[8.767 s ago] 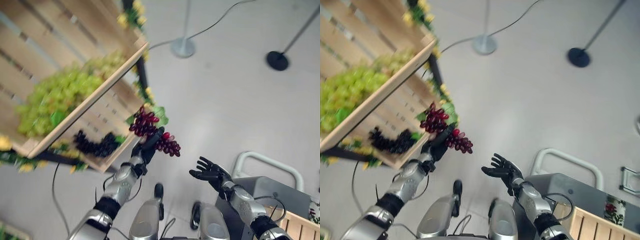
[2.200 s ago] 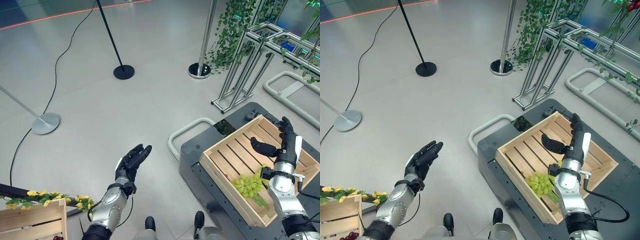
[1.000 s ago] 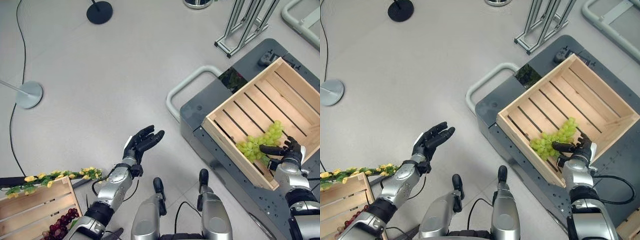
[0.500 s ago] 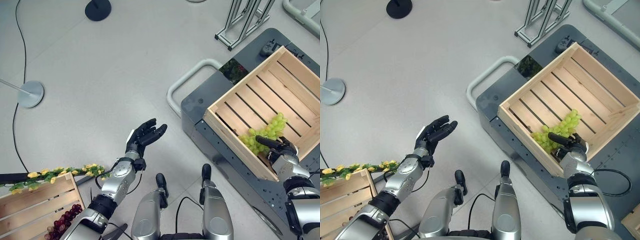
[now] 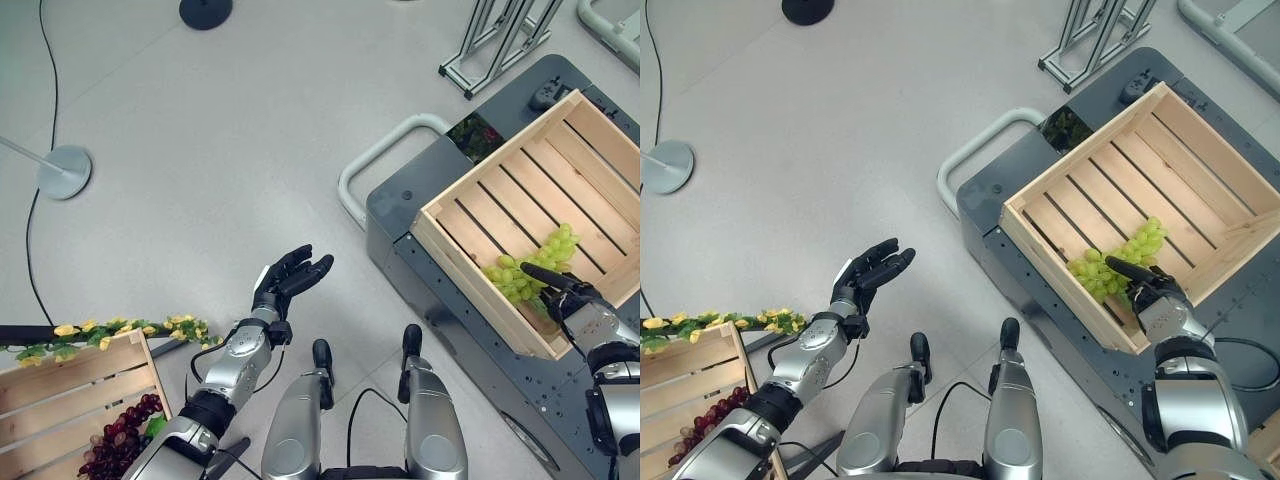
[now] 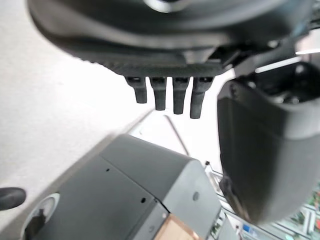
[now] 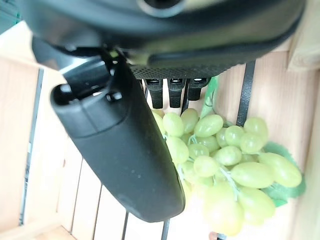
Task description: Pick up the fruits from the basket on one side to the basket on the other side
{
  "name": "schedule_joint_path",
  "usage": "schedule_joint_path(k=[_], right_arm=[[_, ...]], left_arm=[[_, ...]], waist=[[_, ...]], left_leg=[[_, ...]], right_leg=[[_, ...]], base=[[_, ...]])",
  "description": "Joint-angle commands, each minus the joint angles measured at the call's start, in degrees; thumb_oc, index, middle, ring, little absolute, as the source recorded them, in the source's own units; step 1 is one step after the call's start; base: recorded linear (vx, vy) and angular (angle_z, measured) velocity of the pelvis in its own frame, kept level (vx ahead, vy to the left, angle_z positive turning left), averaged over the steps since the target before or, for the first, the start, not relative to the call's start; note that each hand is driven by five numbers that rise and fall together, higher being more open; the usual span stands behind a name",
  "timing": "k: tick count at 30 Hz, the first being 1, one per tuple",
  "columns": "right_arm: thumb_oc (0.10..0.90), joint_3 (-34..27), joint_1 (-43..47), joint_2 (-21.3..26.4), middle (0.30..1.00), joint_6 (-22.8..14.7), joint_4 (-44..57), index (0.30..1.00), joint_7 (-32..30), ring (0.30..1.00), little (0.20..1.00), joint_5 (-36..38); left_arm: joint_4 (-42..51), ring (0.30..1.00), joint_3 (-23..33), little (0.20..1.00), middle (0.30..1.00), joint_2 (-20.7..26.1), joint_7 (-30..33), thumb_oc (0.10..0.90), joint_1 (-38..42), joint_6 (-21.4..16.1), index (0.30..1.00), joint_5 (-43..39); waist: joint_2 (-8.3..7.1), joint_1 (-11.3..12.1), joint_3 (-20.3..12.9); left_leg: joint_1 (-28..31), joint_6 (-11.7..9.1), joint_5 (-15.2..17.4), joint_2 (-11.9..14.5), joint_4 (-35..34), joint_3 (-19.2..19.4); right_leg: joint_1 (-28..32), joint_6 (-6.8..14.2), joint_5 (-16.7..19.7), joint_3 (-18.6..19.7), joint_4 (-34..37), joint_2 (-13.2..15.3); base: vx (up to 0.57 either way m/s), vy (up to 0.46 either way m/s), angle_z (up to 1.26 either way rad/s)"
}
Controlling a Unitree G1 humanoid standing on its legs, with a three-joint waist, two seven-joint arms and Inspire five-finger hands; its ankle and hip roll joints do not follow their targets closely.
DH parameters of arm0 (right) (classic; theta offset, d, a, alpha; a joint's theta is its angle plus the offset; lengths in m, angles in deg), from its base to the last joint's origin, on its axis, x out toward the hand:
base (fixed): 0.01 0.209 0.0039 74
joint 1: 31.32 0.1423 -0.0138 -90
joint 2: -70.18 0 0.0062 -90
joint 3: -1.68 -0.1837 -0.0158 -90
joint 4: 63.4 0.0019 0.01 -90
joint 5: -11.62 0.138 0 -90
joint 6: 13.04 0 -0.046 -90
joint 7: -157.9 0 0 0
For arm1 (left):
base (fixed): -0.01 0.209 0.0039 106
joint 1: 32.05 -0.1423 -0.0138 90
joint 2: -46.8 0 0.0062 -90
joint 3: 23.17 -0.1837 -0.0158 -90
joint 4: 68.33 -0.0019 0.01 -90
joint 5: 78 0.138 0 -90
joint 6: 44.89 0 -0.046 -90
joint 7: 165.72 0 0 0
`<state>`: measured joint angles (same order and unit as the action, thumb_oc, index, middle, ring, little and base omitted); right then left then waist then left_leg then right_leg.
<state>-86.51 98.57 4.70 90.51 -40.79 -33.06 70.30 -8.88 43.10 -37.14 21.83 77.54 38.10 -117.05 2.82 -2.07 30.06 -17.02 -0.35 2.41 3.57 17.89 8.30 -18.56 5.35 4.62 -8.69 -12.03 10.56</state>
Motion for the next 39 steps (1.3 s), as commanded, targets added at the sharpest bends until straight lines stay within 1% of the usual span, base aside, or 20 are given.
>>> schedule_joint_path(k=[1, 3, 4, 6, 7, 9, 10, 11, 12, 13, 15, 19, 22, 26, 29, 30, 31, 34, 37, 39], right_arm=[[0.8, 4.6, 9.9, -5.8, 0.9, 2.1, 2.2, 0.9, 6.0, 0.9, 0.9, -4.8], [0.8, 6.2, 11.1, -5.3, 0.9, 1.7, 1.4, 0.9, 5.5, 0.9, 0.9, -11.9], [0.8, 7.9, 12.1, -4.8, 0.9, 0.9, 0.7, 0.9, 4.1, 0.9, 0.9, -18.9], [0.8, 11.3, 14.1, -3.9, 0.9, 1.7, 0.3, 0.9, 2.4, 0.9, 0.9, -28.9], [0.8, 13.5, 15.7, -3.2, 0.9, 2.9, 0.0, 0.9, 1.5, 0.9, 0.9, -31.7], [0.8, 16.1, 17.4, -2.9, 0.9, 4.5, 0.0, 0.9, 1.1, 0.9, 0.9, -35.7], [0.8, 16.6, 17.7, -2.9, 0.9, 4.8, 0.1, 0.9, 0.6, 0.9, 0.9, -35.7], [0.546, 18.0, 18.9, -3.2, 0.519, 5.7, 0.5, 0.519, -0.8, 0.519, 0.519, -37.5], [0.546, 18.8, 19.8, -3.7, 0.519, 6.0, 0.9, 0.519, -2.4, 0.519, 0.519, -36.9], [0.4, 18.9, 20.3, -4.1, 0.3, 6.4, 1.3, 0.3, -3.4, 0.3, 0.3, -35.8], [0.4, 18.3, 21.0, -5.2, 0.3, 7.2, 1.4, 0.3, -5.8, 0.3, 0.3, -33.6], [0.4, 16.9, 20.6, -6.9, 0.3, 6.7, 1.4, 0.3, -11.7, 0.3, 0.3, -31.8], [0.4, 15.8, 20.2, -7.5, 0.3, 6.8, 1.0, 0.3, -14.7, 0.3, 0.3, -32.0], [0.4, 15.5, 19.9, -7.1, 0.3, 6.5, -0.1, 0.3, -16.0, 0.3, 0.3, -31.5], [0.4, 14.7, 18.8, -6.5, 0.3, 5.6, -0.6, 0.3, -17.2, 0.3, 0.3, -30.7], [0.4, 14.0, 17.8, -5.9, 0.3, 4.6, -0.8, 0.3, -17.7, 0.3, 0.3, -31.3], [0.4, 13.8, 17.5, -5.8, 0.3, 4.3, -0.7, 0.3, -17.9, 0.3, 0.3, -31.5], [0.4, 12.6, 15.1, -5.3, 0.3, 2.3, 0.0, 0.3, -19.2, 0.3, 0.3, -32.1], [0.4, 11.1, 11.9, -4.8, 0.3, 0.8, 2.7, 0.3, -20.6, 0.3, 0.3, -32.7], [0.4, 9.6, 8.3, -4.5, 0.3, -0.7, 5.9, 0.3, -21.3, 0.3, 0.3, -33.9]], left_arm=[[5.1, 0.9, -0.9, 0.9, 0.9, -0.7, -0.7, 0.8, 2.9, -4.7, 0.9, -0.4], [5.2, 0.9, -1.1, 0.9, 0.9, -0.7, -0.5, 0.8, 3.2, -4.6, 0.9, -0.5], [5.4, 0.9, -1.5, 0.9, 0.9, -0.7, -0.2, 0.8, 3.4, -4.5, 0.9, -0.5], [5.7, 0.9, -2.2, 0.9, 0.9, -0.4, 0.4, 0.8, 3.7, -4.3, 0.9, -0.8], [5.7, 0.9, -2.7, 0.9, 0.9, -0.3, 0.6, 0.8, 3.8, -4.4, 0.9, -1.0], [6.0, 0.9, -3.0, 0.9, 0.9, -0.2, 0.7, 0.8, 3.9, -4.2, 0.9, -0.9], [6.0, 0.9, -3.1, 0.9, 0.9, -0.1, 0.6, 0.8, 3.8, -4.2, 0.9, -0.9], [5.9, 0.9, -3.4, 0.9, 0.9, -0.1, 0.4, 0.8, 3.7, -4.4, 0.9, -0.8], [5.8, 0.9, -3.6, 0.9, 0.9, -0.2, 0.3, 0.8, 3.8, -4.5, 0.9, -0.9], [5.7, 0.9, -3.7, 0.9, 0.9, -0.3, 0.2, 0.8, 3.9, -4.6, 0.9, -1.1], [5.3, 0.9, -3.7, 0.9, 0.9, -0.5, -0.1, 0.8, 4.1, -4.7, 0.9, -1.3], [5.8, 0.9, -3.7, 0.9, 0.9, -1.5, 0.4, 0.8, 3.7, -4.7, 0.9, -1.0], [5.8, 0.9, -3.6, 0.9, 0.9, -1.9, 0.2, 0.8, 3.4, -4.6, 0.9, -1.4], [5.0, 0.9, -3.6, 0.9, 0.9, -2.1, -0.4, 0.8, 3.3, -4.7, 0.9, -1.9], [4.4, 0.9, -3.3, 0.9, 0.9, -2.0, -1.1, 0.8, 2.7, -4.5, 0.9, -2.1], [4.0, 0.9, -3.1, 0.9, 0.9, -1.7, -1.3, 0.8, 2.4, -4.5, 0.9, -2.0], [3.9, 0.9, -3.1, 0.9, 0.9, -1.6, -1.4, 0.8, 2.2, -4.6, 0.9, -2.0], [3.4, 0.9, -2.4, 0.9, 0.9, -1.1, -1.5, 0.8, 1.6, -4.7, 0.9, -1.6], [3.5, 0.9, -1.9, 0.9, 0.9, -0.7, -1.3, 0.8, 0.7, -3.8, 0.9, -1.7], [3.4, 0.9, -0.9, 0.9, 0.9, -0.5, -1.7, 0.8, -0.6, -3.1, 0.9, -1.5]], waist=[[2.56, 4.1, -0.3], [2.75, 4.4, -0.3], [2.85, 4.6, -0.3], [3.02, 4.9, -0.3], [3.12, 5.1, -0.3], [3.18, 5.5, -0.3], [3.21, 5.5, -0.3], [3.3, 5.7, -0.3], [3.42, 5.8, -0.3], [3.48, 5.9, -0.3], [3.69, 6.0, -0.3], [4.14, 6.2, -0.3], [4.44, 6.4, -0.3], [4.27, 6.5, -0.3], [3.67, 6.6, -0.3], [3.14, 6.7, -0.3], [3.04, 6.7, -0.3], [1.91, 6.5, -0.3], [0.98, 6.2, -2.2], [0.06, 5.9, -4.6]], left_leg=[[-3.2, 0.6, 4.3, -3.7, 8.7, -0.5], [-3.9, 0.8, 4.2, -4.0, 8.8, -0.7], [-4.4, 0.9, 4.0, -4.1, 8.8, -0.9], [-5.3, 1.2, 3.8, -4.4, 8.9, -1.1], [-5.5, 1.4, 3.7, -4.5, 8.9, -1.1], [-6.1, 1.6, 3.7, -4.5, 9.0, -1.2], [-6.2, 1.6, 3.7, -4.5, 9.1, -1.2], [-6.4, 1.7, 3.7, -4.5, 9.1, -1.2], [-6.6, 1.7, 3.7, -4.5, 9.2, -1.3], [-6.7, 1.7, 3.7, -4.6, 9.2, -1.4], [-6.6, 1.7, 3.8, -4.5, 9.3, -1.3], [-6.0, 1.7, 3.7, -4.7, 8.5, -1.6], [-4.9, 1.6, 3.8, -4.7, 8.2, -1.6], [-3.3, 1.5, 4.0, -4.6, 7.9, -1.5], [-1.1, 1.4, 4.2, -4.2, 7.4, -1.5], [0.5, 1.3, 4.4, -4.0, 7.1, -1.6], [0.8, 1.3, 4.4, -3.9, 7.1, -1.6], [4.1, 1.2, 4.7, -3.4, 6.1, -1.7], [7.0, 1.0, 4.7, -3.0, 4.2, -1.5], [9.9, 0.7, 4.2, -2.5, 1.6, -1.3]], right_leg=[[-0.4, -3.4, -5.7, -1.4, -9.9, 1.0], [-1.3, -3.4, -5.7, -1.5, -10.4, 1.2], [-2.0, -3.3, -5.7, -1.5, -10.9, 1.3], [-3.0, -3.1, -5.6, -1.6, -11.6, 1.5], [-3.3, -3.1, -5.5, -1.6, -11.8, 1.7], [-4.0, -2.9, -5.6, -1.6, -12.3, 1.9], [-4.1, -2.9, -5.6, -1.7, -12.4, 2.0], [-4.4, -2.9, -5.6, -1.6, -12.6, 2.2], [-4.6, -2.9, -5.6, -1.6, -12.7, 2.2], [-4.7, -2.9, -5.7, -1.6, -12.7, 2.2], [-4.6, -3.0, -5.9, -1.4, -12.8, 2.2], [-4.0, -3.1, -6.1, -1.4, -12.5, 2.2], [-2.8, -3.2, -6.4, -1.7, -12.2, 2.5], [-0.9, -3.3, -6.5, -2.1, -11.6, 2.7], [1.6, -3.3, -6.4, -2.3, -10.6, 2.7], [3.5, -3.3, -6.4, -2.4, -9.8, 2.6], [3.9, -3.3, -6.3, -2.3, -9.6, 2.6], [7.8, -3.0, -6.0, -2.1, -7.6, 2.3], [11.0, -2.7, -5.7, -1.8, -5.1, 2.0], [13.8, -2.3, -5.2, -1.5, -2.4, 1.6]], base=[[0.0, -0.014, 0.04], [0.0, 0.0, 0.0], [-0.03, -0.004, 0.03], [-0.02, -0.009, 0.04], [-0.01, -0.01, 0.04], [0.0, -0.006, 0.02], [0.0, -0.007, 0.06], [0.01, 0.007, 0.1], [0.01, 0.011, 0.13], [0.01, 0.017, 0.18], [0.01, 0.028, 0.08], [0.02, 0.045, 0.08], [0.03, 0.062, 0.04], [0.03, 0.039, 0.03], [0.04, 0.023, 0.04], [0.05, 0.012, 0.05], [0.06, 0.007, 0.08], [0.07, 0.005, 0.05], [0.1, 0.018, 0.01], [0.14, 0.019, -0.04]])
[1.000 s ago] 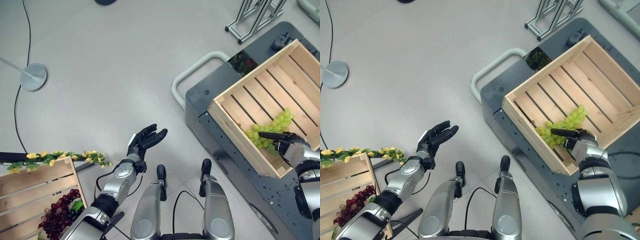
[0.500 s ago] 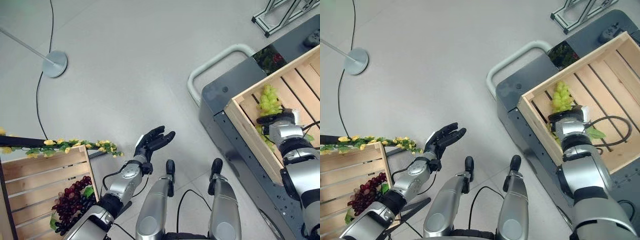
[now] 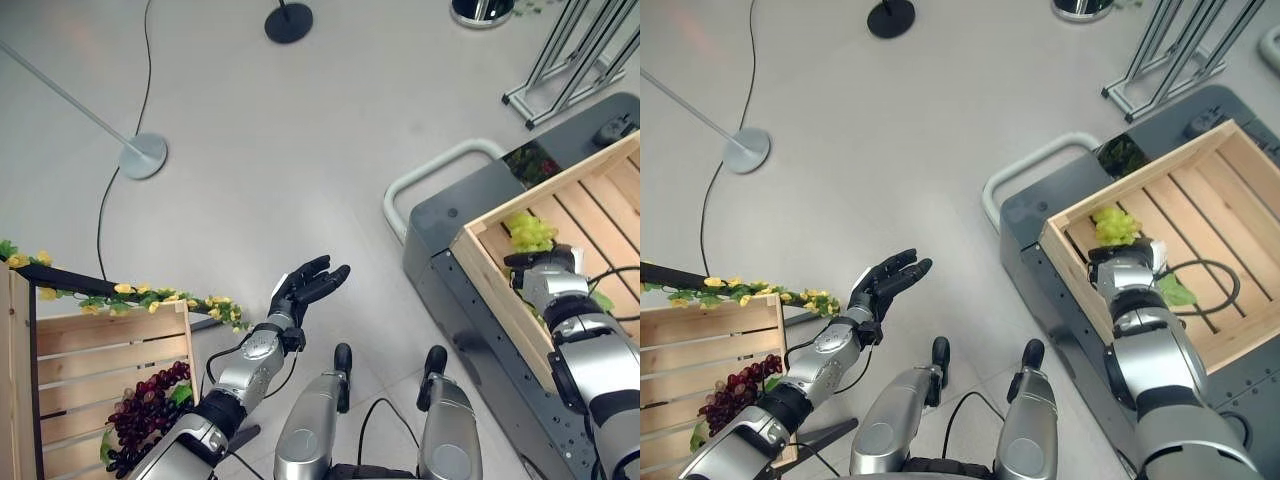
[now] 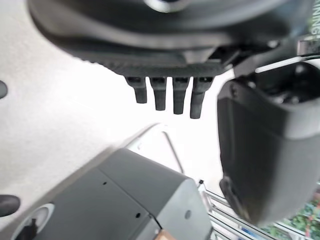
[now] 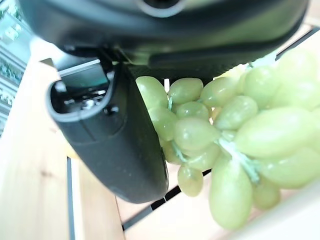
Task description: Pick up the fruits from the basket on one side to the basket on the other side
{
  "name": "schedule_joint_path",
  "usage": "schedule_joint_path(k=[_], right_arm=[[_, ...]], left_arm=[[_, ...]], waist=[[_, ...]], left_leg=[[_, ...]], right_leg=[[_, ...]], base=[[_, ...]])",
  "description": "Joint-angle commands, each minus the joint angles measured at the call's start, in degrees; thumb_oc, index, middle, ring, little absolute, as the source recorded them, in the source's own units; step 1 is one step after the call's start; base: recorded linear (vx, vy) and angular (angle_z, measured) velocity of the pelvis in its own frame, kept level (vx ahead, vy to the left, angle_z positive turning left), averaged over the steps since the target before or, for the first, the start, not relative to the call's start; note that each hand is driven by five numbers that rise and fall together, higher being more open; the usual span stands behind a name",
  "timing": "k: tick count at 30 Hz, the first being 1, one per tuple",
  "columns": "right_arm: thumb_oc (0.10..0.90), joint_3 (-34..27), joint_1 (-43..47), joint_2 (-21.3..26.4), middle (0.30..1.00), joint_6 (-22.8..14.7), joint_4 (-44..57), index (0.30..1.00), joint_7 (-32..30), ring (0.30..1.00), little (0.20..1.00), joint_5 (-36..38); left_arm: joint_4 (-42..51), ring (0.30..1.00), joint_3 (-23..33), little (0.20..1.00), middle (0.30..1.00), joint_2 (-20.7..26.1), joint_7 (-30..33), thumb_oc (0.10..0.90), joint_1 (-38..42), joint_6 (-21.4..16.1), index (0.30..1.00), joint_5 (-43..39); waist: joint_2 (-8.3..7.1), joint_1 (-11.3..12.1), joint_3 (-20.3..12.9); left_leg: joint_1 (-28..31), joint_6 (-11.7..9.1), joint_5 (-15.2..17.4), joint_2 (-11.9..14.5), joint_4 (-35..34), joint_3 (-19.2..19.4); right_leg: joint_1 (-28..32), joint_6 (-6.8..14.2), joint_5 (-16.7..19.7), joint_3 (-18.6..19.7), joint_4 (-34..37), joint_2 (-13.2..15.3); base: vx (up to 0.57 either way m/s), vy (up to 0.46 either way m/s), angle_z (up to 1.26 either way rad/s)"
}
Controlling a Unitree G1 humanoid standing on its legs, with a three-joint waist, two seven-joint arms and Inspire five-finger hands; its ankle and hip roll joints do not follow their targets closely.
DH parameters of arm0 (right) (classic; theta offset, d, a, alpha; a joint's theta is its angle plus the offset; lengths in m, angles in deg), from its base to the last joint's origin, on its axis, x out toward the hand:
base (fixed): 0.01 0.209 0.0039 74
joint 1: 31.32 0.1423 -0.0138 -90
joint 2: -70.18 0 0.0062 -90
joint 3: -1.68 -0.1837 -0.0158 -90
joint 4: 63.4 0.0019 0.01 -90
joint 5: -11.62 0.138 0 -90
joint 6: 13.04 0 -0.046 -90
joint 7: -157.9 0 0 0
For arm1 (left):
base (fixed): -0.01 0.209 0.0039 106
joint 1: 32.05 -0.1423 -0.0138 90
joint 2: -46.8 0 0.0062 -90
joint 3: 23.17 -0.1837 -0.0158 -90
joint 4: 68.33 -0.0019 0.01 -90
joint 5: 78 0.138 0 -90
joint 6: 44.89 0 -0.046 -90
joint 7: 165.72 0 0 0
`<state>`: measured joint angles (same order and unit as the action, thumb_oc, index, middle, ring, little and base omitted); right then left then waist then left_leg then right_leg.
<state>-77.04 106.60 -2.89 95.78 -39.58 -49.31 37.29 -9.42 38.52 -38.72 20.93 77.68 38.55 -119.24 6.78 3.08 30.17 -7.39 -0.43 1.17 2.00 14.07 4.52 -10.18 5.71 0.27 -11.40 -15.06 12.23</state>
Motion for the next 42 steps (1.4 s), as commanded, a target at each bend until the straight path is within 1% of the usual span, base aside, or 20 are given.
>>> schedule_joint_path(k=[1, 4, 6, 7, 10, 14, 17, 18, 20, 23, 28, 32, 34, 36, 37, 38, 39, 40, 41, 42], right_arm=[[0.4, 0.0, 0.2, 3.0, 0.3, -5.9, 4.7, 0.3, -5.1, 0.3, 0.3, -1.0], [0.4, -1.5, -4.7, 3.2, 0.3, -8.4, 8.9, 0.3, -5.5, 0.3, 0.3, -1.7], [0.4, -2.3, -7.4, 3.5, 0.3, -9.0, 11.3, 0.3, -5.1, 0.3, 0.3, -2.3], [0.4, -2.9, -10.5, 3.5, 0.3, -10.0, 13.8, 0.3, -5.5, 0.3, 0.3, -3.0], [0.4, -3.7, -14.3, 3.6, 0.3, -11.2, 18.8, 0.3, -6.3, 0.3, 0.3, -3.3], [0.4, -3.9, -17.2, 3.5, 0.3, -12.6, 25.8, 0.3, -7.2, 0.3, 0.3, -3.9], [0.4, -3.9, -17.9, 3.4, 0.3, -13.6, 28.8, 0.3, -6.7, 0.3, 0.3, -5.5], [0.4, -3.7, -17.8, 3.5, 0.3, -13.9, 29.9, 0.3, -6.4, 0.3, 0.3, -6.1], [0.4, -3.3, -17.3, 4.1, 0.3, -14.6, 33.7, 0.3, -3.8, 0.3, 0.3, -8.1], [0.4, -2.8, -16.7, 5.1, 0.3, -15.8, 37.8, 0.3, -1.9, 0.3, 0.3, -10.8], [0.4, -0.5, -14.1, 5.6, 0.3, -19.2, 43.8, 0.3, 1.0, 0.3, 0.3, -15.8], [0.4, 0.6, -13.5, 4.8, 0.3, -20.0, 46.5, 0.3, 3.1, 0.3, 0.3, -17.7], [0.4, 1.5, -13.0, 4.4, 0.3, -19.7, 46.9, 0.3, 4.7, 0.3, 0.3, -19.0], [0.4, 3.0, -12.0, 4.5, 0.3, -19.2, 47.3, 0.3, 9.9, 0.3, 0.3, -21.2], [0.4, 3.4, -11.8, 4.7, 0.3, -19.3, 47.2, 0.3, 10.4, 0.3, 0.3, -21.2], [0.4, 4.7, -11.5, 6.2, 0.3, -18.1, 47.8, 0.3, 16.7, 0.3, 0.3, -22.7], [0.4, 5.0, -11.6, 7.0, 0.3, -17.2, 48.1, 0.3, 18.7, 0.3, 0.3, -23.2], [0.4, 5.9, -12.0, 10.0, 0.3, -16.2, 48.1, 0.3, 22.1, 0.3, 0.3, -24.0], [0.4, 5.8, -12.0, 10.0, 0.3, -16.2, 48.1, 0.3, 22.2, 0.3, 0.3, -24.0], [0.4, 7.1, -11.8, 13.9, 0.3, -16.2, 48.2, 0.3, 24.6, 0.3, 0.3, -24.1]], left_arm=[[3.9, 0.9, 3.6, 0.9, 0.9, 1.1, -0.8, 0.8, -0.8, -3.5, 0.9, 0.7], [4.0, 0.9, 4.6, 0.9, 0.9, 1.0, -2.3, 0.8, -2.5, -2.2, 0.9, -0.4], [4.3, 0.9, 5.1, 0.9, 0.9, 1.0, -3.4, 0.8, -3.5, -1.9, 0.9, -0.9], [5.2, 0.9, 5.5, 0.9, 0.9, 1.2, -5.5, 0.8, -4.5, -1.3, 0.9, -2.3], [7.8, 0.9, 5.7, 0.9, 0.9, 1.1, -8.8, 0.8, -5.7, 0.9, 0.9, -4.8], [10.2, 0.9, 6.4, 0.9, 0.9, 1.1, -13.6, 0.8, -6.8, 2.9, 0.9, -9.2], [11.5, 0.9, 6.6, 0.9, 0.9, 0.7, -14.9, 0.8, -6.9, 3.0, 0.9, -8.9], [11.9, 0.9, 6.5, 0.9, 0.9, 0.7, -14.5, 0.8, -6.8, 2.4, 0.9, -6.6], [12.5, 0.9, 6.5, 0.9, 0.9, 1.9, -11.1, 0.8, -5.8, -0.3, 0.9, 3.2], [13.9, 0.9, 7.0, 0.9, 0.9, 3.4, -8.7, 0.8, -4.5, -0.6, 0.9, 8.7], [15.0, 0.9, 8.4, 0.9, 0.9, 4.2, -7.0, 0.8, -2.0, -1.2, 0.9, 10.3], [15.8, 0.9, 9.1, 0.9, 0.9, 3.7, -7.3, 0.8, -1.8, -1.5, 0.9, 10.3], [16.2, 0.9, 9.3, 0.9, 0.9, 3.4, -6.9, 0.8, -1.9, -2.0, 0.9, 12.3], [17.0, 0.9, 9.5, 0.9, 0.9, 4.4, -3.5, 0.8, -2.1, -3.9, 0.9, 21.7], [17.1, 0.9, 9.5, 0.9, 0.9, 4.8, -3.2, 0.8, -2.0, -4.0, 0.9, 22.6], [17.4, 0.9, 9.7, 0.9, 0.9, 6.4, -1.7, 0.8, -1.7, -4.6, 0.9, 27.7], [17.4, 0.9, 9.9, 0.9, 0.9, 7.0, -1.7, 0.8, -1.6, -4.9, 0.9, 29.2], [17.9, 0.9, 10.0, 0.9, 0.9, 9.0, -2.5, 0.8, -0.6, -5.3, 0.9, 32.3], [17.9, 0.9, 10.0, 0.9, 0.9, 9.0, -2.5, 0.8, -0.6, -5.3, 0.9, 32.3], [18.6, 0.9, 8.8, 0.9, 0.9, 12.4, -2.4, 0.8, 1.6, -5.1, 0.9, 35.1]], waist=[[-3.93, 0.8, -4.7], [-4.91, 0.3, -7.9], [-5.42, -0.1, -9.3], [-5.88, -0.4, -10.8], [-6.49, -0.7, -13.1], [-7.09, -1.1, -15.6], [-7.3, -1.1, -16.7], [-7.33, -1.0, -17.1], [-7.53, -0.8, -18.5], [-7.71, -0.5, -19.4], [-8.1, 0.4, -21.3], [-8.38, 1.3, -22.2], [-8.5, 1.8, -22.6], [-8.7, 2.8, -23.3], [-8.75, 2.9, -23.4], [-8.99, 3.2, -24.0], [-9.09, 3.1, -24.1], [-9.36, 2.8, -24.4], [-9.36, 2.8, -24.4], [-9.83, 2.8, -24.4]], left_leg=[[0.4, 0.8, 5.3, -1.0, 5.2, 2.5], [4.1, 0.6, 4.5, -0.6, 1.3, 2.8], [5.4, 0.5, 4.1, -0.4, -0.1, 2.8], [6.9, 0.3, 3.4, -0.1, -2.2, 2.8], [8.8, 0.0, 2.0, 0.2, -5.8, 2.4], [10.6, -0.4, 0.6, 0.7, -9.7, 2.1], [11.2, -0.6, 0.1, 0.9, -11.2, 2.1], [11.4, -0.8, -0.2, 1.1, -12.0, 2.2], [12.1, -1.1, -1.2, 1.3, -14.5, 1.8], [12.5, -1.5, -2.1, 1.5, -16.4, 1.6], [12.9, -2.0, -2.7, 1.7, -18.0, 1.0], [13.3, -2.3, -2.8, 2.0, -18.2, 0.4], [13.5, -2.4, -2.8, 2.1, -18.4, 0.1], [13.8, -2.6, -2.8, 2.3, -18.7, -0.3], [13.8, -2.7, -2.9, 2.4, -18.7, -0.1], [13.6, -2.9, -3.1, 2.6, -18.4, 1.1], [13.6, -3.0, -3.2, 2.5, -18.2, 1.9], [13.5, -3.3, -3.6, 2.8, -18.1, 5.2], [13.5, -3.3, -3.6, 2.8, -18.1, 5.1], [13.7, -3.4, -3.7, 2.8, -18.2, 6.0]], right_leg=[[5.6, -2.7, -0.8, 1.2, 0.8, -0.1], [8.8, -2.1, -0.3, 1.7, 3.8, -0.8], [9.8, -1.8, 0.0, 2.0, 4.8, -1.0], [10.8, -1.5, 0.4, 2.3, 5.9, -1.3], [12.3, -1.0, 1.4, 2.3, 8.4, -1.8], [13.3, -0.5, 2.4, 2.0, 10.8, -2.1], [13.7, -0.4, 2.8, 1.7, 12.1, -2.2], [14.0, -0.3, 3.0, 1.4, 12.9, -2.3], [14.7, -0.1, 3.5, 0.6, 14.9, -2.7], [15.3, 0.1, 4.0, -0.4, 16.6, -2.9], [16.2, 0.4, 4.0, -2.1, 17.8, -2.8], [17.2, 0.4, 3.4, -3.5, 17.8, -2.6], [17.9, 0.2, 3.1, -4.2, 18.0, -2.6], [18.7, 0.1, 2.9, -5.5, 18.5, -2.6], [18.9, 0.1, 2.8, -5.7, 18.6, -2.6], [19.2, 0.2, 2.9, -6.9, 18.9, -2.3], [19.4, 0.4, 3.0, -7.5, 19.0, -2.2], [19.7, 0.8, 3.2, -9.8, 18.9, -1.6], [19.8, 0.8, 3.2, -9.9, 19.0, -1.6], [20.1, 1.4, 3.2, -11.6, 18.4, -1.1]], base=[[0.12, 0.016, -0.08], [0.14, 0.015, -0.07], [0.14, -0.009, -0.01], [0.14, -0.027, 0.0], [0.11, -0.053, -0.03], [0.06, -0.044, -0.02], [0.02, -0.018, -0.01], [0.0, 0.0, 0.0], [0.02, -0.021, 0.04], [0.0, -0.011, 0.09], [-0.01, -0.004, 0.06], [0.04, -0.016, 0.14], [0.04, -0.009, 0.24], [0.03, 0.007, 0.3], [0.03, 0.04, 0.28], [0.02, 0.047, 0.26], [0.01, 0.082, 0.46], [0.0, 0.051, 0.46], [-0.01, 0.088, 0.77], [0.0, 0.074, 0.73]])
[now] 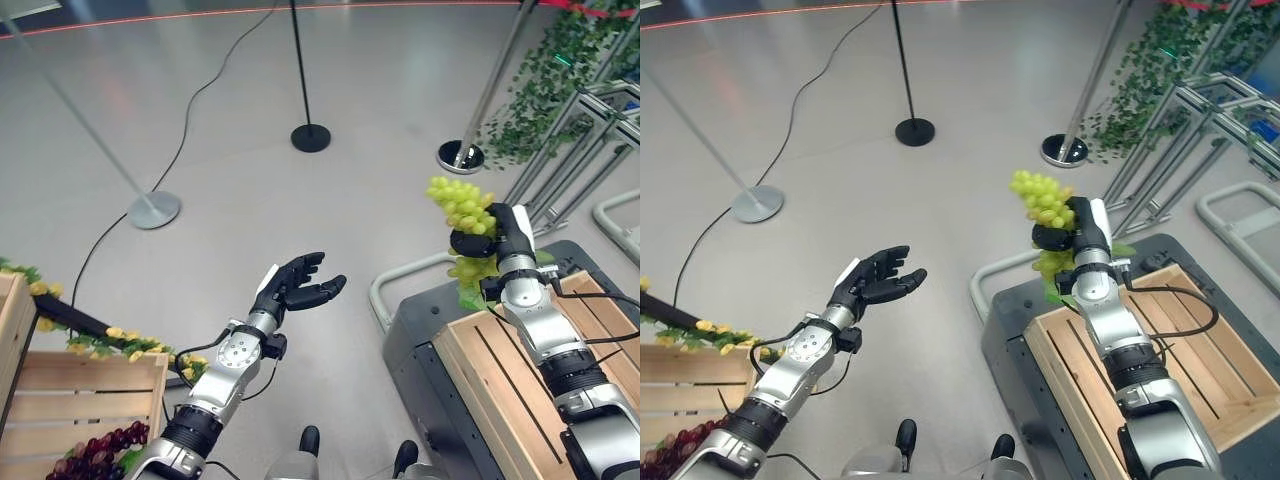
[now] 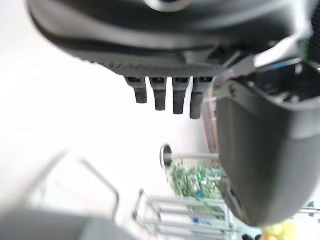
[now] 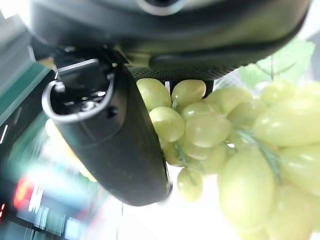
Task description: Pick up the fruits from the basket on one side to the basket on the other side
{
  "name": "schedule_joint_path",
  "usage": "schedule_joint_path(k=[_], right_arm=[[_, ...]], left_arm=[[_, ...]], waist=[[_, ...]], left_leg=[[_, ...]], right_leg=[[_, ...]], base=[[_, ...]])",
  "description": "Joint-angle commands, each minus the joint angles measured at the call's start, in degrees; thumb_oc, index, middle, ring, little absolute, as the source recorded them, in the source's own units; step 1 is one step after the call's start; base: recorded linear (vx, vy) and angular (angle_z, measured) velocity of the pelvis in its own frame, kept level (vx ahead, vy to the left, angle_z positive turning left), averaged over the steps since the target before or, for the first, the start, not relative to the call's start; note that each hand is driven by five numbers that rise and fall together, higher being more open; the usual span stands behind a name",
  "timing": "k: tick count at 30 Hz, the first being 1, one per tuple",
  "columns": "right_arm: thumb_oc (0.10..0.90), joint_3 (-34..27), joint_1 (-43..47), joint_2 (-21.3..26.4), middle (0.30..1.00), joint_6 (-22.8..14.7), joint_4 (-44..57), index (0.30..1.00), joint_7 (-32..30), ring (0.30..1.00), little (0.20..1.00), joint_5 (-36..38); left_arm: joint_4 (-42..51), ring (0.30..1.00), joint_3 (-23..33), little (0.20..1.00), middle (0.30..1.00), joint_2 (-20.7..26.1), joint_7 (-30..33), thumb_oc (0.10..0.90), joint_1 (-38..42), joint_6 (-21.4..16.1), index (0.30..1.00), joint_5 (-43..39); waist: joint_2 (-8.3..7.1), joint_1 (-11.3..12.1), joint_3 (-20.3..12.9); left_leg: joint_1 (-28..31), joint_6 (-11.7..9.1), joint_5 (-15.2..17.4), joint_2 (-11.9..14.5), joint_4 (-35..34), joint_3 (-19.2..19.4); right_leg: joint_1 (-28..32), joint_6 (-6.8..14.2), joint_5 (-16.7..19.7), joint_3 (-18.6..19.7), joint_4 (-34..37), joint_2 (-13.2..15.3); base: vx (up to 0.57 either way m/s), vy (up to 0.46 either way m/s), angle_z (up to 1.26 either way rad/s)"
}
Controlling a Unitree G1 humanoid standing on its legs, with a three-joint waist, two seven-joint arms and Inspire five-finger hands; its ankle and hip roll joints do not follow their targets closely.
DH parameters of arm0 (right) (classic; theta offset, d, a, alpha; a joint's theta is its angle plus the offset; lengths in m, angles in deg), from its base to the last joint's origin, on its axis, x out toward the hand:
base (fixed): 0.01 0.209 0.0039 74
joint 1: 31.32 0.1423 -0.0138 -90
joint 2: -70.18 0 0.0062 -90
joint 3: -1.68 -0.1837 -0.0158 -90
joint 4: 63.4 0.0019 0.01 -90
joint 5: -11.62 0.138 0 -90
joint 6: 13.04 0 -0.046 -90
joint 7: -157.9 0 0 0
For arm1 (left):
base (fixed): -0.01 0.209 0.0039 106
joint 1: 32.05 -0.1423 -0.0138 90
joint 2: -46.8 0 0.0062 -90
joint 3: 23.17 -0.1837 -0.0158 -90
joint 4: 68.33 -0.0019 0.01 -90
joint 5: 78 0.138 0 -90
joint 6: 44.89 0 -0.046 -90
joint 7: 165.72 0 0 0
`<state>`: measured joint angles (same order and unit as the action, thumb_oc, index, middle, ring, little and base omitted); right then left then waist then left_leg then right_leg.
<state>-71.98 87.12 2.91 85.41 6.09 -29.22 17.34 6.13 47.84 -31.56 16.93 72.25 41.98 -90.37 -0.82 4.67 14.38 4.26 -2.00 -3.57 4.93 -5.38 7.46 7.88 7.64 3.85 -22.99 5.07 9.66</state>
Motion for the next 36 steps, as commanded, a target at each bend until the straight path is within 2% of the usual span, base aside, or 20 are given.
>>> schedule_joint_path(k=[1, 2, 4, 7, 8, 9, 10, 11, 13, 14, 15, 16, 19, 22, 26, 32, 36], right_arm=[[0.4, 2.9, 8.6, 9.0, 0.3, -5.9, 1.9, 0.3, 5.6, 0.3, 0.3, -4.5], [0.4, 5.0, 11.4, 10.9, 0.3, -6.3, 0.6, 0.3, 8.4, 0.3, 0.3, -4.5], [0.4, 7.0, 14.9, 13.2, 0.3, -5.5, -0.6, 0.3, 11.8, 0.3, 0.3, -5.1], [0.4, 9.9, 19.6, 16.2, 0.3, -4.4, -2.0, 0.3, 16.2, 0.3, 0.3, -5.6], [0.4, 10.6, 20.3, 17.4, 0.3, -4.3, -2.1, 0.3, 17.2, 0.3, 0.3, -6.0], [0.4, 11.1, 20.6, 18.0, 0.3, -4.0, -1.9, 0.3, 17.6, 0.3, 0.3, -6.1], [0.4, 11.6, 21.0, 18.9, 0.3, -3.5, -1.6, 0.3, 18.3, 0.3, 0.3, -5.9], [0.4, 12.5, 22.0, 20.0, 0.3, -3.2, -1.6, 0.3, 19.4, 0.3, 0.3, -5.5], [0.4, 13.5, 23.7, 21.2, 0.3, -3.0, -1.6, 0.3, 21.6, 0.3, 0.3, -5.5], [0.4, 14.8, 25.4, 22.3, 0.3, -3.1, -1.9, 0.3, 23.4, 0.3, 0.3, -5.7], [0.4, 15.5, 26.2, 22.4, 0.3, -3.0, -1.9, 0.3, 24.0, 0.3, 0.3, -5.8], [0.4, 15.6, 27.0, 22.6, 0.3, -3.3, -2.2, 0.3, 25.4, 0.3, 0.3, -6.5], [0.4, 18.7, 31.4, 22.2, 0.3, -4.9, -4.1, 0.3, 28.6, 0.3, 0.3, -7.8], [0.4, 24.1, 37.7, 21.7, 0.3, -5.4, -6.2, 0.3, 32.0, 0.3, 0.3, -8.8], [0.4, 27.7, 41.5, 20.9, 0.3, -4.2, -6.2, 0.3, 34.3, 0.3, 0.3, -8.9], [0.4, 29.8, 44.3, 17.2, 0.3, -0.3, -5.0, 0.3, 38.7, 0.3, 0.3, -10.5], [0.4, 30.5, 44.9, 13.6, 0.3, 2.1, -5.4, 0.3, 40.3, 0.3, 0.3, -11.8]], left_arm=[[3.0, 0.9, -1.2, 0.9, 0.9, 6.3, 2.1, 0.8, 7.9, -8.5, 0.9, 6.8], [2.8, 0.9, -2.1, 0.9, 0.9, 8.2, 3.8, 0.8, 9.2, -9.0, 0.9, 9.9], [2.9, 0.9, -2.6, 0.9, 0.9, 10.5, 3.9, 0.8, 10.6, -10.1, 0.9, 13.5], [4.3, 0.9, -3.3, 0.9, 0.9, 14.2, 5.8, 0.8, 12.8, -11.9, 0.9, 18.1], [4.9, 0.9, -3.9, 0.9, 0.9, 15.8, 6.4, 0.8, 14.1, -12.6, 0.9, 19.4], [5.1, 0.9, -4.3, 0.9, 0.9, 16.3, 7.1, 0.8, 14.5, -13.1, 0.9, 21.0], [5.5, 0.9, -4.9, 0.9, 0.9, 17.2, 7.7, 0.8, 15.2, -13.5, 0.9, 22.5], [5.4, 0.9, -5.9, 0.9, 0.9, 17.9, 8.4, 0.8, 16.3, -13.9, 0.9, 24.0], [4.7, 0.9, -7.3, 0.9, 0.9, 18.6, 9.0, 0.8, 17.8, -14.3, 0.9, 25.6], [3.9, 0.9, -8.7, 0.9, 0.9, 19.4, 9.4, 0.8, 19.7, -15.0, 0.9, 26.5], [3.5, 0.9, -9.2, 0.9, 0.9, 19.8, 9.5, 0.8, 20.5, -15.3, 0.9, 26.3], [2.9, 0.9, -9.5, 0.9, 0.9, 20.0, 9.1, 0.8, 21.6, -15.6, 0.9, 25.9], [0.1, 0.9, -12.2, 0.9, 0.9, 19.8, 9.2, 0.8, 24.6, -15.5, 0.9, 25.2], [0.2, 0.9, -13.7, 0.9, 0.9, 17.9, 8.4, 0.8, 25.7, -14.3, 0.9, 24.3], [2.1, 0.9, -14.0, 0.9, 0.9, 16.5, 8.7, 0.8, 24.8, -13.7, 0.9, 24.9], [4.7, 0.9, -15.0, 0.9, 0.9, 13.8, 7.4, 0.8, 25.5, -10.7, 0.9, 25.8], [6.1, 0.9, -15.6, 0.9, 0.9, 11.7, 5.5, 0.8, 26.6, -7.4, 0.9, 24.6]], waist=[[-2.44, 1.3, -8.7], [-2.56, 1.7, -8.6], [-2.58, 2.2, -8.8], [-2.77, 2.8, -8.8], [-2.67, 2.5, -8.5], [-2.65, 2.3, -8.1], [-2.43, 1.8, -7.5], [-2.51, 1.1, -7.0], [-3.05, -0.2, -6.8], [-3.64, -1.4, -6.8], [-3.8, -1.8, -6.7], [-3.75, -2.0, -6.7], [-4.6, -1.4, -8.1], [-5.14, -0.9, -9.6], [-5.38, -0.3, -10.4], [-5.47, 0.3, -11.0], [-5.53, 0.8, -11.1]], left_leg=[[1.8, -1.5, 1.0, -0.7, 1.0, 2.1], [1.9, -1.1, 1.2, -1.5, 0.5, 0.4], [1.8, -0.6, 1.4, -1.9, 0.4, 0.0], [1.8, 0.9, 1.7, -3.6, 0.4, -1.0], [1.5, 1.8, 1.3, -4.3, 0.6, -1.4], [1.6, 2.1, 1.3, -4.7, 0.8, -1.8], [1.6, 2.4, 1.3, -4.9, 1.0, -2.7], [1.5, 2.5, 1.1, -4.9, 1.1, -4.1], [1.8, 2.0, 1.0, -4.9, 1.0, -6.4], [2.5, 1.6, 2.1, -4.7, 1.1, -8.0], [2.7, 1.7, 2.7, -4.6, 1.2, -8.4], [2.5, 1.7, 2.9, -4.1, 1.7, -8.7], [2.2, 0.5, 2.4, -3.0, 1.3, -8.1], [2.0, -0.7, 2.4, -1.9, 1.0, -6.8], [2.0, -1.2, 2.5, -1.7, 1.1, -7.2], [2.1, -1.6, 2.6, -1.5, 1.0, -8.1], [2.5, -1.7, 2.6, -1.1, 0.9, -8.4]], right_leg=[[1.8, -0.4, -0.2, 0.0, -1.9, 1.7], [1.5, -0.2, -0.3, 0.5, -2.7, 1.8], [1.3, 0.3, -0.6, 0.4, -3.9, 2.4], [-0.4, 1.4, -0.7, 1.0, -11.3, 4.4], [-3.3, 1.7, 1.2, 2.4, -18.9, 5.5], [-5.3, 2.0, 1.8, 3.5, -23.1, 5.9], [-7.8, 1.9, 2.5, 5.7, -27.8, 5.4], [-9.8, 1.5, 3.1, 8.5, -28.1, 4.2], [-10.4, 1.0, 3.1, 11.8, -21.1, 2.5], [-10.8, 1.3, 4.6, 14.7, -12.1, 1.5], [-11.3, 1.6, 5.4, 15.7, -11.6, 1.3], [-10.2, 1.0, 3.5, 16.5, -10.8, 0.3], [-5.7, 0.4, 2.1, 14.9, -5.3, -1.0], [-3.3, 0.1, 1.3, 13.2, -2.7, -1.3], [-2.3, -0.2, 0.7, 12.4, -1.8, -1.5], [-1.6, -0.5, -0.3, 11.5, -2.1, -1.3], [-1.0, -0.5, -0.7, 11.0, -2.1, -1.1]], base=[[0.01, 0.143, 0.9], [0.02, 0.109, 0.63], [0.01, 0.146, 0.38], [0.01, 0.152, 0.26], [0.03, 0.134, 0.21], [0.03, 0.117, 0.32], [0.05, 0.016, 0.41], [0.08, -0.071, 0.42], [0.14, -0.178, 0.45], [0.14, -0.205, 0.53], [0.12, -0.206, 0.56], [0.07, -0.165, 0.55], [0.06, -0.116, 0.58], [0.06, -0.05, 0.33], [0.04, -0.015, -0.1], [0.03, 0.005, 0.03], [0.03, -0.002, 0.08]])
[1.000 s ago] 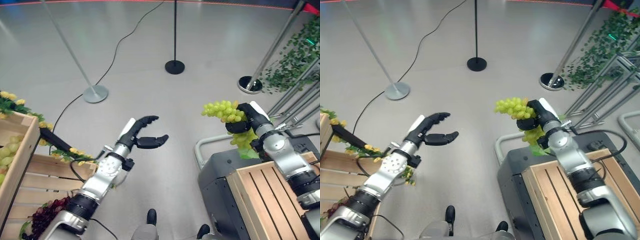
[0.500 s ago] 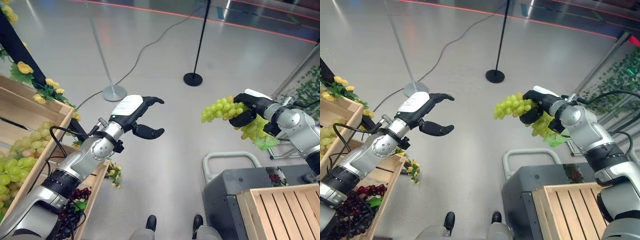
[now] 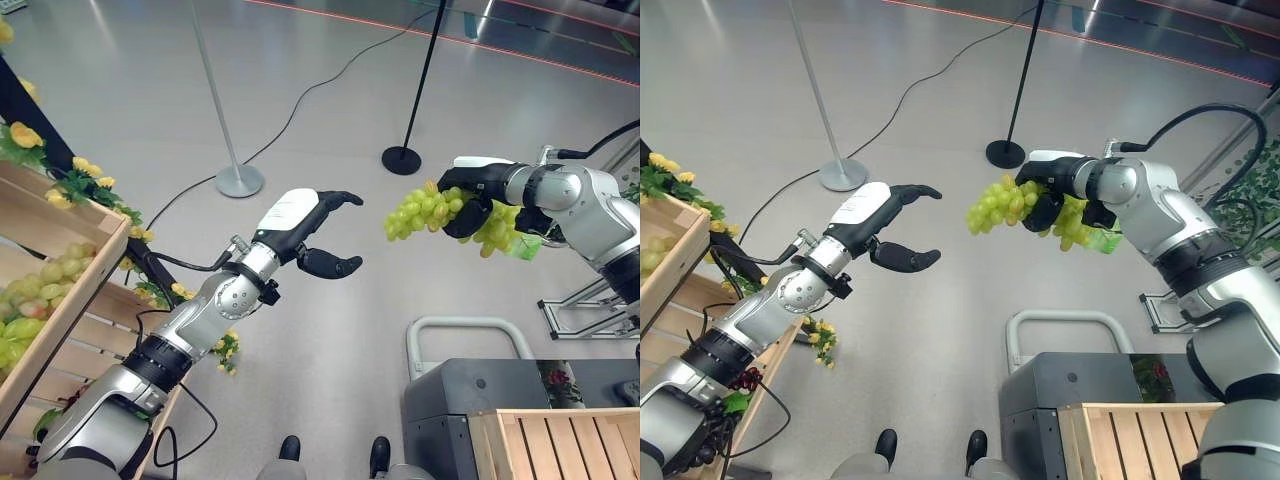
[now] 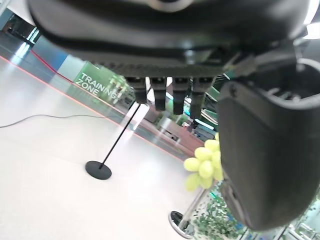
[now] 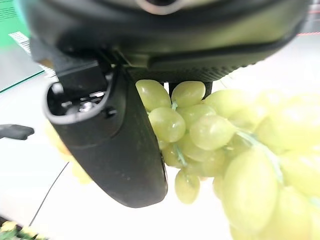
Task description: Pick up the fruits from the basket on one side to the basket on the other side
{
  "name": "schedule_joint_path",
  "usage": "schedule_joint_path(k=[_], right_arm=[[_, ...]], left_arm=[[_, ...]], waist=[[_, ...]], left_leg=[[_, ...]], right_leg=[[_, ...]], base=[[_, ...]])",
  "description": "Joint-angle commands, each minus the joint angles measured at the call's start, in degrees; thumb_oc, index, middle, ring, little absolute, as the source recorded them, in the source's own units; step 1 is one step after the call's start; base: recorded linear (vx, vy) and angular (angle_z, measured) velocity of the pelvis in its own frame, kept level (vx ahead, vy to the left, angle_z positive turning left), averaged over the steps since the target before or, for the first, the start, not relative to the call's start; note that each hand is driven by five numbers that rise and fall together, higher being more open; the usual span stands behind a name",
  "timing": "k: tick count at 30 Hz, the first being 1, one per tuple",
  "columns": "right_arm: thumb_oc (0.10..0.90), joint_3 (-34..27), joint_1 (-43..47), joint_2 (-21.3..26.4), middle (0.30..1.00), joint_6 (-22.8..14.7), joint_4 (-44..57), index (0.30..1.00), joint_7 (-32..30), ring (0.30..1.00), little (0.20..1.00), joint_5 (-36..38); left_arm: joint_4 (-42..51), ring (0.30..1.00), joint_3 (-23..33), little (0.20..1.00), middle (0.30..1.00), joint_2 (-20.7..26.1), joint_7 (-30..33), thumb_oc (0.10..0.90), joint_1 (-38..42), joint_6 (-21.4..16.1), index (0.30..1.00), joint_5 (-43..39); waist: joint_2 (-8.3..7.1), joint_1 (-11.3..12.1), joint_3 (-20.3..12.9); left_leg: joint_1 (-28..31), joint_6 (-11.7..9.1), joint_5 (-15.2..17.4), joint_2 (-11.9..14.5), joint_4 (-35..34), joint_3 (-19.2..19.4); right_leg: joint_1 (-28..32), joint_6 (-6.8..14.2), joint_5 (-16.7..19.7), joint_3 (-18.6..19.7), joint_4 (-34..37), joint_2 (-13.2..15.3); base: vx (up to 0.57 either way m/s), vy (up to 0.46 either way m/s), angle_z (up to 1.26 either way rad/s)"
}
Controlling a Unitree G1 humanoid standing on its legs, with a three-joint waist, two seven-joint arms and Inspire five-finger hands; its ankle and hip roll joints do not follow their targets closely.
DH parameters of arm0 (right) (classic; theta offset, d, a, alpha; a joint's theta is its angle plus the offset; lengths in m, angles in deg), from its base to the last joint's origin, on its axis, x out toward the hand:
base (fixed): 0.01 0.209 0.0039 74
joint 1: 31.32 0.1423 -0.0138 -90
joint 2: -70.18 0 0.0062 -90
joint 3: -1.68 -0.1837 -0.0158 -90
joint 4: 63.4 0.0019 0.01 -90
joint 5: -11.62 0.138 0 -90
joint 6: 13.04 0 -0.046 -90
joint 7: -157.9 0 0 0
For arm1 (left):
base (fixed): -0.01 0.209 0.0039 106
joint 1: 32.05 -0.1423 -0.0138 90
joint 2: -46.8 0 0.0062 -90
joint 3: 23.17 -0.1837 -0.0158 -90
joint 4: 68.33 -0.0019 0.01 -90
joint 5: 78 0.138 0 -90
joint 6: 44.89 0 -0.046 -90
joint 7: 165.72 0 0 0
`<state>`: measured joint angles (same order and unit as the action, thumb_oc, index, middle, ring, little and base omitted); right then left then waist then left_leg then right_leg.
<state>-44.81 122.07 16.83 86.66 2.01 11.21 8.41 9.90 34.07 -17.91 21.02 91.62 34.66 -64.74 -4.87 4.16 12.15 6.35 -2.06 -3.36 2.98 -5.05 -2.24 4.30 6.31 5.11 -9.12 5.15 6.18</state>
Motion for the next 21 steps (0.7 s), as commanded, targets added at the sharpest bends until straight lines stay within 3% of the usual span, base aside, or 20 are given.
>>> schedule_joint_path(k=[1, 21], right_arm=[[0.4, 3.4, 10.1, -0.6, 0.3, 0.9, -1.4, 0.3, -0.1, 0.3, 0.3, -2.9], [0.4, 4.8, 12.3, -12.5, 0.3, 4.5, -0.3, 0.3, 0.8, 0.3, 0.3, -0.1]], left_arm=[[2.3, 0.9, -1.9, 0.9, 0.9, -2.1, 1.4, 0.8, 7.3, 0.1, 0.9, -1.2], [-0.9, 0.9, -1.7, 0.9, 0.9, -10.1, 4.5, 0.8, 9.9, 8.2, 0.9, -6.1]], waist=[[-1.48, 1.3, -8.9], [-1.96, 1.9, -9.6]], left_leg=[[0.4, -1.7, 2.4, 0.8, 0.5, 1.3], [0.2, -1.7, 2.1, 0.7, 0.4, 0.5]], right_leg=[[2.6, 0.9, -2.0, -2.9, -2.2, 2.4], [3.5, 0.6, -2.3, -3.1, -1.1, 2.2]], base=[[0.01, -0.007, 0.1], [0.0, -0.002, 0.01]])
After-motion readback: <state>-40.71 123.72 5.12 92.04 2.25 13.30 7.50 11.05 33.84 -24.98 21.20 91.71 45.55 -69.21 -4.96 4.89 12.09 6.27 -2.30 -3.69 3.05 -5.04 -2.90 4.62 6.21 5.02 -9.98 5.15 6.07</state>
